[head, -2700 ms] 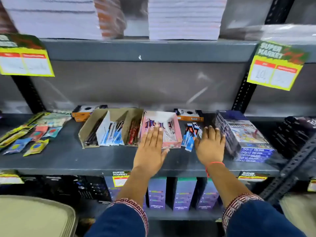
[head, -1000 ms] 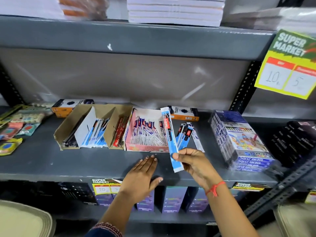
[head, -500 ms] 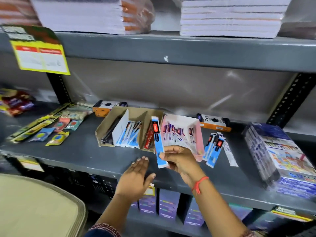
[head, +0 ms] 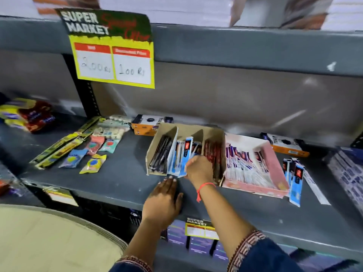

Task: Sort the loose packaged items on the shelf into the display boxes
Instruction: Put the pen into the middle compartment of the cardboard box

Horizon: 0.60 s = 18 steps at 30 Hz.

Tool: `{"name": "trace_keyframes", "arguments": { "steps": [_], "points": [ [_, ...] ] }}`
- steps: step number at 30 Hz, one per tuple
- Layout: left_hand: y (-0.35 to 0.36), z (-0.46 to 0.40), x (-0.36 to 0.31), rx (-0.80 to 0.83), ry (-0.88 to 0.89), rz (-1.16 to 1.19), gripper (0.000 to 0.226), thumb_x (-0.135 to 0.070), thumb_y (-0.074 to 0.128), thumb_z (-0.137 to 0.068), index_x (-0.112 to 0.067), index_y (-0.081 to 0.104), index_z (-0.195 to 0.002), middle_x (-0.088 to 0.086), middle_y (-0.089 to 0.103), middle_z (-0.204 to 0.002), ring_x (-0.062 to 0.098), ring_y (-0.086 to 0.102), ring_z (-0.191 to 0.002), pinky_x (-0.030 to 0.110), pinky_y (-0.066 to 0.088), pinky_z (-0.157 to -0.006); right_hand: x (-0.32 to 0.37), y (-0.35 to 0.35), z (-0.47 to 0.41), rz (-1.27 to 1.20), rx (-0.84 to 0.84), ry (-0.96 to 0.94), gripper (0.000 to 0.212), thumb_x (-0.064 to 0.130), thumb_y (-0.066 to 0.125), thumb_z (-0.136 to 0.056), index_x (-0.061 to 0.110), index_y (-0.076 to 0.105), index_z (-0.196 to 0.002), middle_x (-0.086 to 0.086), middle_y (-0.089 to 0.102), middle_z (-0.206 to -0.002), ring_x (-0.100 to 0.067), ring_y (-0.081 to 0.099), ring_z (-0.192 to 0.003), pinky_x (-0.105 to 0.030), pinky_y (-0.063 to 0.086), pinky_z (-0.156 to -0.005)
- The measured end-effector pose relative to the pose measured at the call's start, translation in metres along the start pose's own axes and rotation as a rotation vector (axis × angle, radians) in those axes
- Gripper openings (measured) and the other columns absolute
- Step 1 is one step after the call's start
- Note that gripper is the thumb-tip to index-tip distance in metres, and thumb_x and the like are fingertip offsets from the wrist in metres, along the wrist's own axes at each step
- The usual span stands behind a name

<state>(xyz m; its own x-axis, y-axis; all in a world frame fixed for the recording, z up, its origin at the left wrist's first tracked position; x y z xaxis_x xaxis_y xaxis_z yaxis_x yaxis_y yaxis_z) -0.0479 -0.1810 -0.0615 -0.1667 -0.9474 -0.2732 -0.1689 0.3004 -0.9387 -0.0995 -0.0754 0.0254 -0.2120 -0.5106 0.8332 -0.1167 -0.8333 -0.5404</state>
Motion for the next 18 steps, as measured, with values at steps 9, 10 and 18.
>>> {"name": "trace_keyframes", "arguments": {
  "steps": [9,10,18],
  "points": [
    [-0.009,0.002,-0.001,-0.039,0.044,0.027,0.051,-0.034,0.037,-0.078,-0.002,0.071,-0.100,0.015,0.073,-0.101,0.026,0.070,-0.093,0.038,0.056,-0.079,0.022,0.031,-0.004,0.294,-0.036,-0.038,0.025,-0.001,0.040,-0.091,-0.005,0.061,-0.104,-0.025,0.066,-0.112,-0.040,0.064,-0.104,-0.041,0.053,-0.082],
    [-0.010,0.003,-0.001,-0.026,0.040,0.030,0.051,-0.035,0.037,-0.079,-0.003,0.071,-0.100,0.015,0.072,-0.101,0.026,0.070,-0.093,0.037,0.055,-0.080,0.020,0.030,-0.006,0.287,-0.045,-0.016,0.025,-0.002,0.040,-0.091,-0.005,0.061,-0.105,-0.024,0.066,-0.114,-0.039,0.064,-0.105,-0.040,0.052,-0.082],
    [-0.012,0.003,0.000,0.018,0.022,0.016,0.054,-0.038,0.035,-0.082,-0.003,0.068,-0.106,0.014,0.070,-0.108,0.024,0.067,-0.101,0.038,0.054,-0.085,0.011,0.027,-0.016,0.323,0.007,0.040,0.028,-0.002,0.038,-0.092,-0.007,0.055,-0.113,-0.025,0.062,-0.120,-0.040,0.061,-0.111,-0.041,0.052,-0.087]
  ]
}}
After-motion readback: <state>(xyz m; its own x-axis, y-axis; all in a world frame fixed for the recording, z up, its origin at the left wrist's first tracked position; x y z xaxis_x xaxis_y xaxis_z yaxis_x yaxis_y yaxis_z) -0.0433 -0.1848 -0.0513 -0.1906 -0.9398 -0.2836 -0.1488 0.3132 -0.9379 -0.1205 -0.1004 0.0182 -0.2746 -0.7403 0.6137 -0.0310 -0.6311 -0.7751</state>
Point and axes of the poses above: each hand's wrist, its own z-axis away from the middle knuckle, its own y-axis out of the palm, x = y × z, the point moved 1 cm from there along -z, towards the middle knuckle
